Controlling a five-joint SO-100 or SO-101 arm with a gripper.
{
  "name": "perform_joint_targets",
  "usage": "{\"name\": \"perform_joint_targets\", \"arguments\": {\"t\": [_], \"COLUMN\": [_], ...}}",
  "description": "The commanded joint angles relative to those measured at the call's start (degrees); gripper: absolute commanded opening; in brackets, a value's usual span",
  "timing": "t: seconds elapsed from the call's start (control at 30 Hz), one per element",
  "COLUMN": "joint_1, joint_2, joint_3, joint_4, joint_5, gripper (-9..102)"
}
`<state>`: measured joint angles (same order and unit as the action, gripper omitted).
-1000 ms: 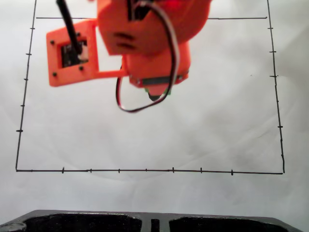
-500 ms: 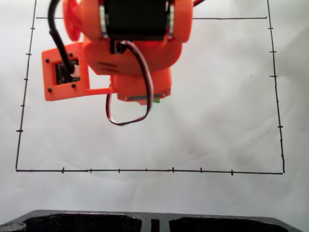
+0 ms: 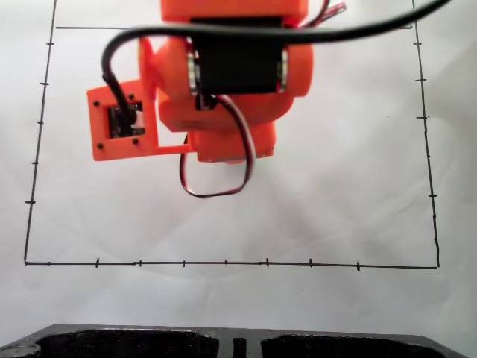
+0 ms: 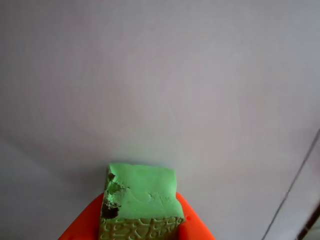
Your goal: Grasp the colored block, Place it on the black dot, and then return the arm to the default position.
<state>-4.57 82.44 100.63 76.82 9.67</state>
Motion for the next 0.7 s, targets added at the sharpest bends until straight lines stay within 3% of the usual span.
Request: {"name": "perform_joint_targets", "arguments": {"t": [0.0,0.4,0.57,0.67], "joint_1": [0.97,1.41,1.32,1.49], "joint_2": [-0.18,-1.41,-0.88,0.97], "joint_3": [-0.18,-0.26,-0.88,-0.88], "joint_4": [-0.44,-0.44,0.97,2.20], "joint_5": [0.18,-1.14,-1.32,-2.02], "gripper": [7,15,30,33]}}
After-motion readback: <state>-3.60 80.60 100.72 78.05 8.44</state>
